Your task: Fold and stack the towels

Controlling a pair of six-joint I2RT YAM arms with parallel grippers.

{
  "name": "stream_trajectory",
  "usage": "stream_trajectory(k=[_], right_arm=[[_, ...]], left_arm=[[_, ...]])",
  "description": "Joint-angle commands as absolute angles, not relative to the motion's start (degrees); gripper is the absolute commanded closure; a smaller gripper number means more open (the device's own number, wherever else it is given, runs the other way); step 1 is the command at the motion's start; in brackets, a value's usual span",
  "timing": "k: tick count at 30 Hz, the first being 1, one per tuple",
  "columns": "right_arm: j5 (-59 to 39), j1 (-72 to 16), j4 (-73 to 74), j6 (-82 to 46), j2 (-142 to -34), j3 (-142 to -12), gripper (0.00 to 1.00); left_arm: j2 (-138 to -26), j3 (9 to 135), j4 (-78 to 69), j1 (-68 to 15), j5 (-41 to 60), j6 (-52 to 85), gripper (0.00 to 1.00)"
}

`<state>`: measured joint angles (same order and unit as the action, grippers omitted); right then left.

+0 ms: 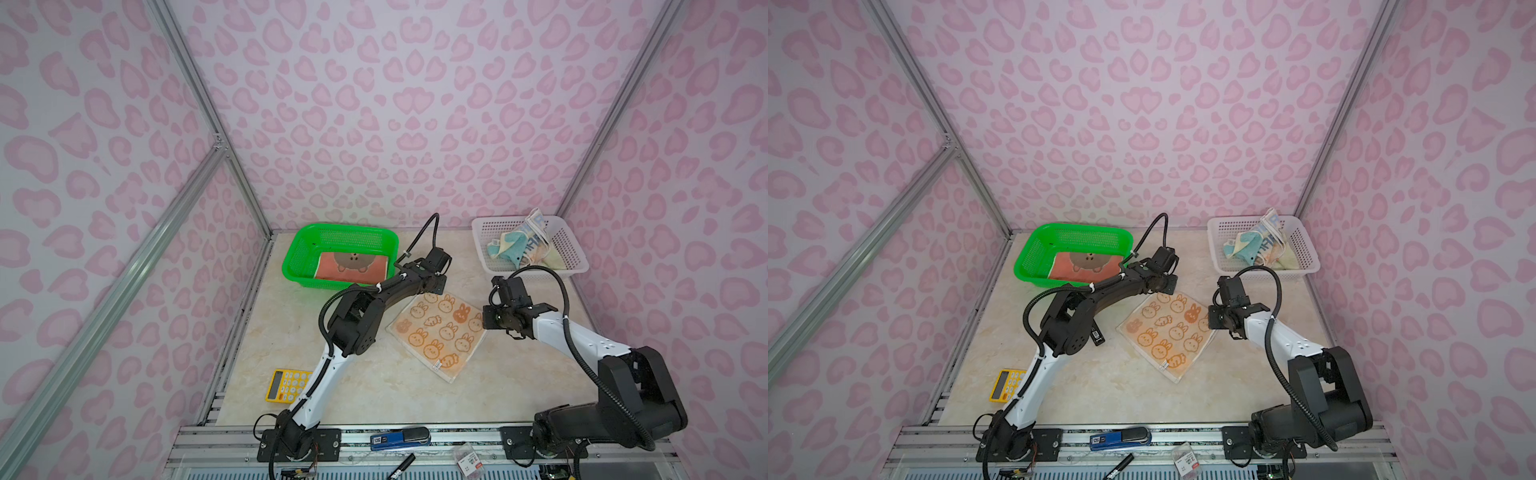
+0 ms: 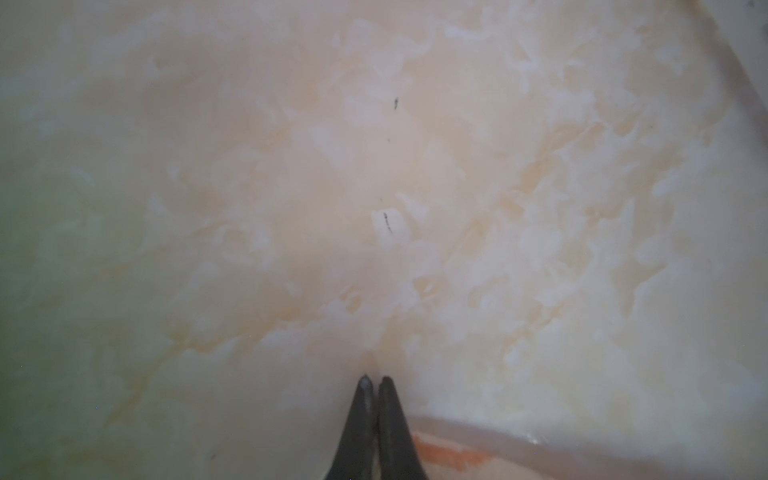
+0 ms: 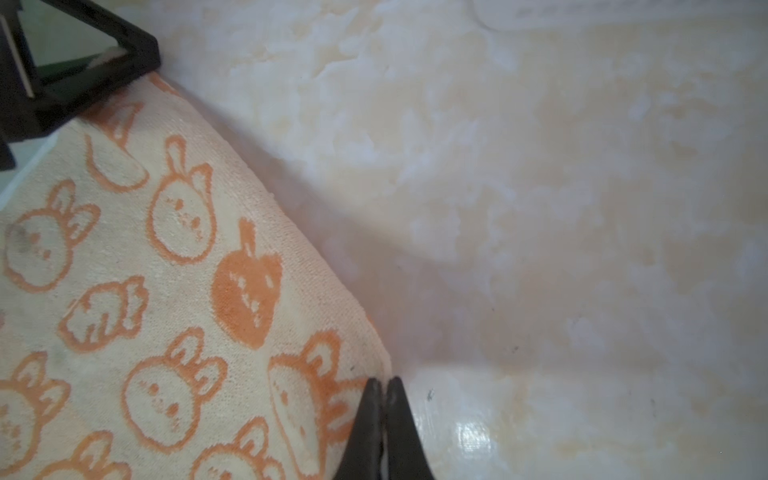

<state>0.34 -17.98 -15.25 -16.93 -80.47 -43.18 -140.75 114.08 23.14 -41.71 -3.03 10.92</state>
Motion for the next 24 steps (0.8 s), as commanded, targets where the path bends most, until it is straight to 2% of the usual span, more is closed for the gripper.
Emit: stream_trajectory(k=[1,5,11,17,24], right_arm=[[-3.6,-18.0,-12.4,-15.8,-80.0,-42.0,1.0],[-3.7,-18.0,-12.7,-15.1,-79.3,-41.7,1.0],[-0.7,-17.8,-13.5,-13.5,-80.2,-44.9,1.0],[-2.4,-17.7,-12.5,-10.3,-82.5,-48.1,1.0],[-8.5,-17.9,-9.2,-9.6,-80.1,-44.6,1.0]], left_arm=[[-132.0,111.1,19.6,-40.8,-1.6,12.7,0.98],[-129.6,109.0,20.8,-39.9,-1.0,11.4,0.98],[-131.7,114.3,25.6,-39.4,-1.0,11.4,0.98],[-131.1,115.5,24.6,-39.2,-0.3,10.6,0.98],[-124.5,106.4,21.3,-39.1,-2.9,8.7,0.98]])
